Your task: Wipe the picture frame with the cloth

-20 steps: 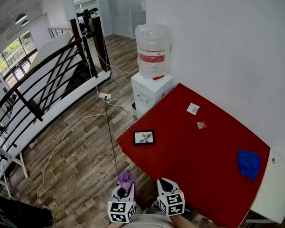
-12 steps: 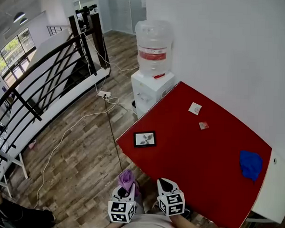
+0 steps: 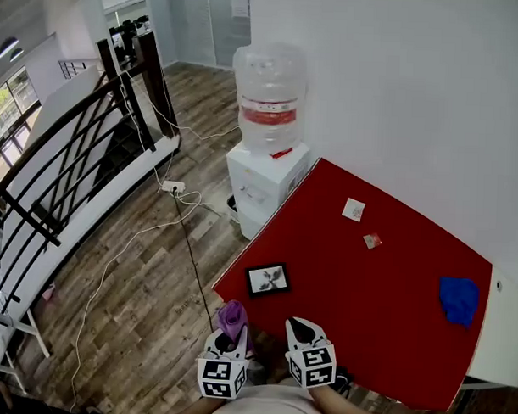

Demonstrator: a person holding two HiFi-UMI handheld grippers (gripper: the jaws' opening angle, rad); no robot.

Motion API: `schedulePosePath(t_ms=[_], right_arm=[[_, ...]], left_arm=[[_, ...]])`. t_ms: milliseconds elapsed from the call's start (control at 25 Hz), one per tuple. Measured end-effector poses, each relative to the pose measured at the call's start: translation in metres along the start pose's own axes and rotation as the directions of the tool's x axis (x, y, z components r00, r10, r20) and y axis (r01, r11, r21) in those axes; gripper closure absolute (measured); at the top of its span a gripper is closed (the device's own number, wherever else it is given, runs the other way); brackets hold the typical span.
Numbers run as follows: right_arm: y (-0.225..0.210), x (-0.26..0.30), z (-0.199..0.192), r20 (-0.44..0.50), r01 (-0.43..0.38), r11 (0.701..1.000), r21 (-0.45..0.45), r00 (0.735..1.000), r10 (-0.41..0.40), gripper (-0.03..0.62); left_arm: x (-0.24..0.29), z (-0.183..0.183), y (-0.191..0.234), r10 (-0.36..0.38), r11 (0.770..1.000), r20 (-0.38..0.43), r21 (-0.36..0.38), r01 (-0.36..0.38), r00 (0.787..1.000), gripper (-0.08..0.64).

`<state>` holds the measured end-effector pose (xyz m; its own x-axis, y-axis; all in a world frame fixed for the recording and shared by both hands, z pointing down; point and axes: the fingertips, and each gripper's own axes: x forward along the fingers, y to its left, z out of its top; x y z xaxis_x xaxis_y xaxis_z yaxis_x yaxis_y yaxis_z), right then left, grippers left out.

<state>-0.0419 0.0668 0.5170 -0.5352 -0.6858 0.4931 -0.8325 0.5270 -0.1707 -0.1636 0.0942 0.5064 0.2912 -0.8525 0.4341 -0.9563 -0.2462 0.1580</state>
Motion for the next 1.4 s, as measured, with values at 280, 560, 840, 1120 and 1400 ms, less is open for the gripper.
schedulePosePath(t_ms=[280, 560, 840, 1120, 1400], right_arm=[[-0.004, 0.025, 0.017, -0.006, 0.051, 0.998, 0.022, 0.999, -0.051, 0.588], [-0.022, 0.042, 0.036, -0.018, 0.040, 0.999, -0.012, 0.999, -0.040, 0.588], [-0.037, 0.054, 0.043, -0.027, 0.015, 1.000, -0.023, 1.000, -0.015, 0.589], [-0.050, 0.064, 0.038, -0.042, 0.006, 1.000, -0.010, 0.999, -0.007, 0.588], [-0.052, 0.077, 0.034, -0.038, 0.002, 1.000, -0.005, 0.999, -0.002, 0.588]], left_arm=[[0.022, 0.015, 0.026, -0.034, 0.999, -0.026, 0.000, 0.034, 0.999, 0.499], [0.044, 0.026, 0.035, -0.004, 1.000, -0.019, -0.024, 0.004, 1.000, 0.497], [0.065, 0.026, 0.031, 0.011, 1.000, -0.045, -0.019, -0.012, 0.999, 0.498], [0.103, 0.017, 0.032, -0.022, 0.987, -0.135, 0.153, 0.043, 0.991, 0.498], [0.188, -0.017, 0.057, 0.043, 0.746, -0.335, 0.637, 0.193, 0.941, 0.499]])
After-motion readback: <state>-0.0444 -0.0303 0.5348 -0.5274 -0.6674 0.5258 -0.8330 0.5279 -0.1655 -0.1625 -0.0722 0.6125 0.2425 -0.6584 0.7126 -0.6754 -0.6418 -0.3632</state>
